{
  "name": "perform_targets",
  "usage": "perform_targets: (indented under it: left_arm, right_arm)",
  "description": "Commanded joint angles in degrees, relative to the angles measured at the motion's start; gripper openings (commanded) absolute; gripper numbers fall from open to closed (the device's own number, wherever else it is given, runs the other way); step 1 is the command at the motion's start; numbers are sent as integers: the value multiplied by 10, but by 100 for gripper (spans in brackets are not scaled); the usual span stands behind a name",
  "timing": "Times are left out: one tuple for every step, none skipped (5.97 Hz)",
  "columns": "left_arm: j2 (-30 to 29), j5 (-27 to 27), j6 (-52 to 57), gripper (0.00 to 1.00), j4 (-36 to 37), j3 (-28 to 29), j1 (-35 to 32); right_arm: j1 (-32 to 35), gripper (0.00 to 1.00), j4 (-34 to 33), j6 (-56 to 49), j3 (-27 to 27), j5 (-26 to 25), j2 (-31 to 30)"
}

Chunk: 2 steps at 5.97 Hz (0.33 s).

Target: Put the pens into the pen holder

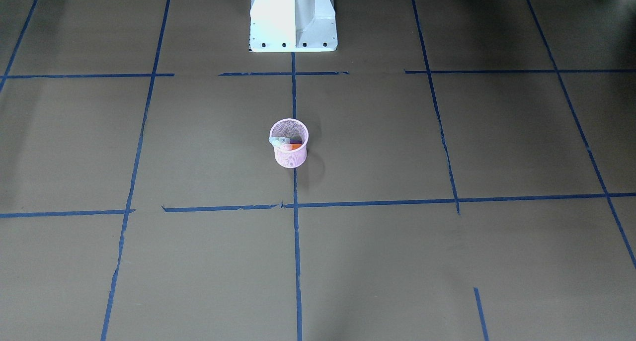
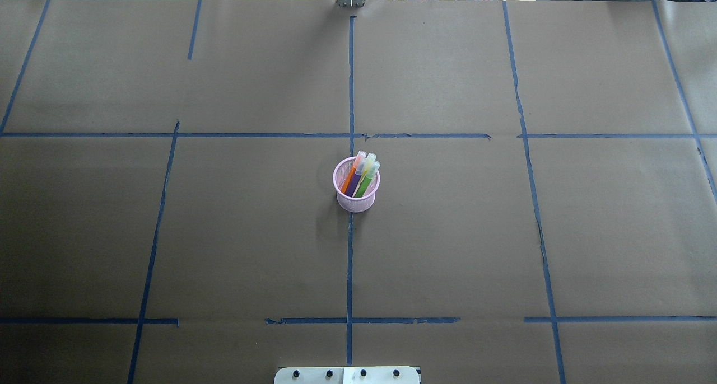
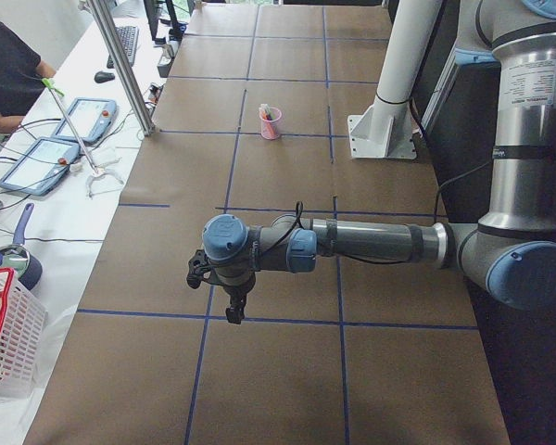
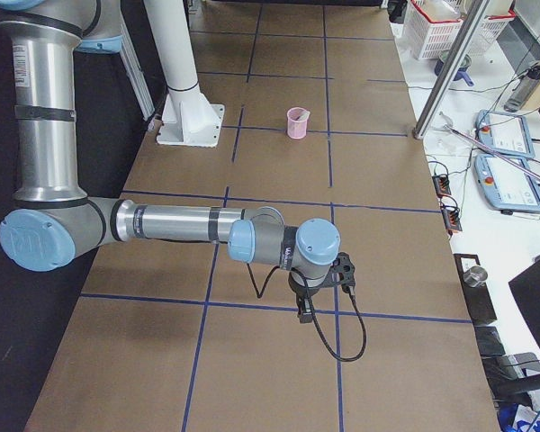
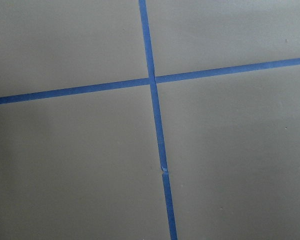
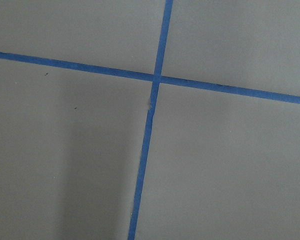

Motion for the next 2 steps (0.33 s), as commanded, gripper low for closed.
perform_targets:
  left_arm:
    - [0,0,0,100,0,-6,1]
    - [0,0,0,100,0,-9,3]
  right_arm:
    - [0,100,0,1,0,0,0]
    - [0,100,0,1,0,-1,0]
